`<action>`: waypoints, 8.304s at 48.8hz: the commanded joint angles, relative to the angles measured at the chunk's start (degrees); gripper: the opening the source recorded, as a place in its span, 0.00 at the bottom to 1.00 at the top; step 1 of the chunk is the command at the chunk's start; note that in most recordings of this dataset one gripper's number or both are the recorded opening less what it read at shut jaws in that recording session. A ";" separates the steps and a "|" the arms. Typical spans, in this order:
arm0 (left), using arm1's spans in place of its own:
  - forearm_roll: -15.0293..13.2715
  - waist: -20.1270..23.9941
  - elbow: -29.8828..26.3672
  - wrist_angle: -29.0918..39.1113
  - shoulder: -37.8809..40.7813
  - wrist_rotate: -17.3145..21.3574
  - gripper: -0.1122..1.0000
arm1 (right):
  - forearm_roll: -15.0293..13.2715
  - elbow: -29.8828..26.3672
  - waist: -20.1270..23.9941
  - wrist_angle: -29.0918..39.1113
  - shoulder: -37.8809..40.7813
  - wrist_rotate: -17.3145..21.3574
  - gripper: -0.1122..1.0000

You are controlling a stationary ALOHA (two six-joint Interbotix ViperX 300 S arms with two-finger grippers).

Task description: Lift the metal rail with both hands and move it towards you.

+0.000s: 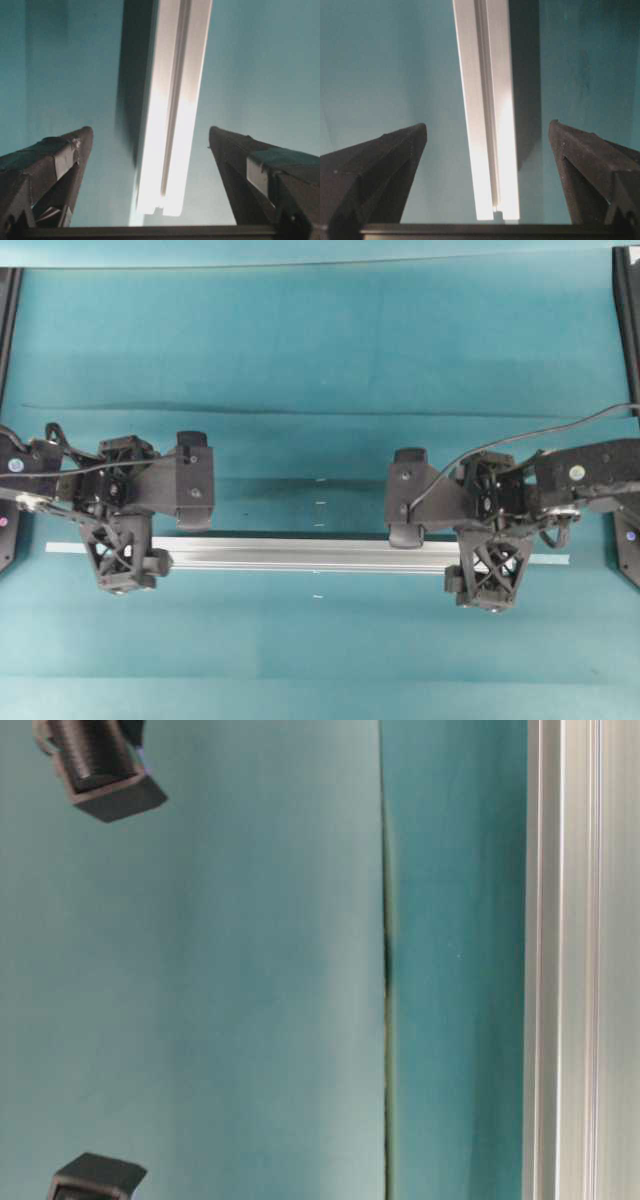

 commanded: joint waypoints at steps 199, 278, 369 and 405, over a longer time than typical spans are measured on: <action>0.18 0.35 -33.57 35.86 -4.31 -2.02 0.42 | 1.14 -30.06 -5.71 38.94 -8.09 9.84 0.47; 0.35 4.92 -19.07 31.11 1.93 -1.93 0.42 | -1.85 -12.57 -5.54 24.08 -7.56 9.14 0.47; 0.26 4.04 -4.75 1.32 15.64 -3.96 0.42 | -1.93 4.92 -4.04 -11.78 8.61 3.08 0.47; 0.26 3.25 -5.45 0.88 16.26 -4.31 0.42 | -2.11 5.01 -4.04 -13.27 9.14 3.16 0.47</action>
